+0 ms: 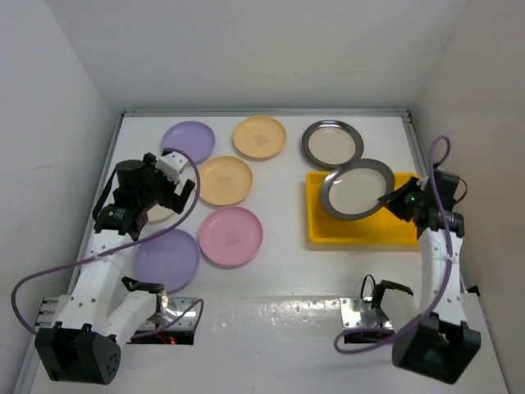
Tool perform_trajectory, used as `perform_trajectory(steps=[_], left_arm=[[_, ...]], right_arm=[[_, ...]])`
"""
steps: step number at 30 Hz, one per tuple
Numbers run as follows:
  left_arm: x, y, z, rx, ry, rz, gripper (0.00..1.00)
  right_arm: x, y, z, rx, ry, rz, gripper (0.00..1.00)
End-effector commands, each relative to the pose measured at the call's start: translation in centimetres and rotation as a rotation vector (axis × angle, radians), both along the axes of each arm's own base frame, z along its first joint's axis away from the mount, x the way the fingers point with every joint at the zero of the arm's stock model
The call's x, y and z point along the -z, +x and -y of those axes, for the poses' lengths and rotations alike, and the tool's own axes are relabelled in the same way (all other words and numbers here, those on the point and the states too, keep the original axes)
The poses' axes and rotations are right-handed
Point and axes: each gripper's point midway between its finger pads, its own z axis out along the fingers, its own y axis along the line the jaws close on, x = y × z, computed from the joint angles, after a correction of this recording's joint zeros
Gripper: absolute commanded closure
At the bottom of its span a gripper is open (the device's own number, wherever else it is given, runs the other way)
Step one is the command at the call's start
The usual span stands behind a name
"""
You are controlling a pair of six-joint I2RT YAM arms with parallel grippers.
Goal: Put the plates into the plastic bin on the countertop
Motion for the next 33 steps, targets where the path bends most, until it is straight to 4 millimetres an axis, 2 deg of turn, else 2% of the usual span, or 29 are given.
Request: perform_trajectory(steps=[1,2,6,13,14,15,17,18,19,20,22,24,25,27,28,29,30,31,32,33], left_arm=[[-1.7,0.8,0.6,0.039,0.01,0.044,0.0],[-1.4,1.0,0.6,0.039,0.01,0.033,0.0],[-1.2,1.1,0.4,0.035,0.022,0.027,0.0],[-0.1,1.9,0.6,0.054,0.039,0.002,0.0],[0.4,2.1,0.6,0.054,0.039,-0.013,0.0],[-0.4,2.4,0.6,0.058,0.046,0.012,0.0],[0.1,2.9,0.6,0.058,0.047,-0.009,0.0],[-0.6,3.3,0.6,0.058,0.046,0.003,0.0],[-0.3,3.4,0.6,0.058,0.047,-0.006,0.0],[-1.0,3.8,0.9,0.062,0.032,0.008,0.0],[-1.5,4.6,1.1,0.066,0.018,0.013,0.0],[-2.3,5.4,1.3,0.073,0.014,0.029,0.0],[-1.9,5.9,1.4,0.074,0.014,0.014,0.0],[-1.9,6.5,1.6,0.082,0.01,0.006,0.0],[-2.0,7.2,1.6,0.082,0.01,0.0,0.0],[-2.1,7.7,1.4,0.069,0.017,-0.002,0.0],[-2.1,8.1,1.2,0.059,0.022,-0.003,0.0],[-3.1,8.8,1.0,0.035,0.013,0.01,0.0],[-2.9,9.3,0.3,-0.016,0.021,0.0,0.0],[-3.7,9.7,-0.1,-0.049,0.012,0.018,0.0]], right_arm=[[-3.1,2.7,1.0,-0.031,0.114,0.179,1.0],[-1.6,2.5,1.9,-0.001,0.158,0.139,1.0],[0.2,2.1,2.6,0.007,0.204,0.086,1.0],[4.9,2.3,4.1,0.05,0.21,-0.011,1.0],[5.6,2.4,4.2,0.022,0.189,-0.022,0.93],[6.0,2.5,4.5,0.01,0.167,-0.032,0.86],[7.3,2.0,5.1,0.004,0.137,-0.106,0.72],[7.4,2.1,5.9,0.006,0.091,-0.118,0.65],[7.9,2.0,6.2,0.014,0.079,-0.139,0.62],[7.9,2.2,6.6,0.017,0.067,-0.144,0.5],[7.4,3.0,7.4,0.012,0.029,-0.147,0.39],[8.2,2.3,8.4,0.029,-0.018,-0.234,0.29],[7.3,3.3,9.1,0.029,-0.077,-0.252,0.27],[6.8,3.7,10.6,0.046,-0.193,-0.29,0.17],[5.2,5.7,10.9,0.026,-0.28,-0.267,0.16],[4.5,6.5,11.5,0.028,-0.335,-0.257,0.09],[2.7,8.1,11.7,0.024,-0.37,-0.213,0.07],[3.0,9.3,11.1,-0.014,-0.38,-0.217,0.07],[2.2,11.7,10.1,-0.058,-0.358,-0.172,0.07],[1.5,14.3,9.6,-0.093,-0.347,-0.136,0.09]])
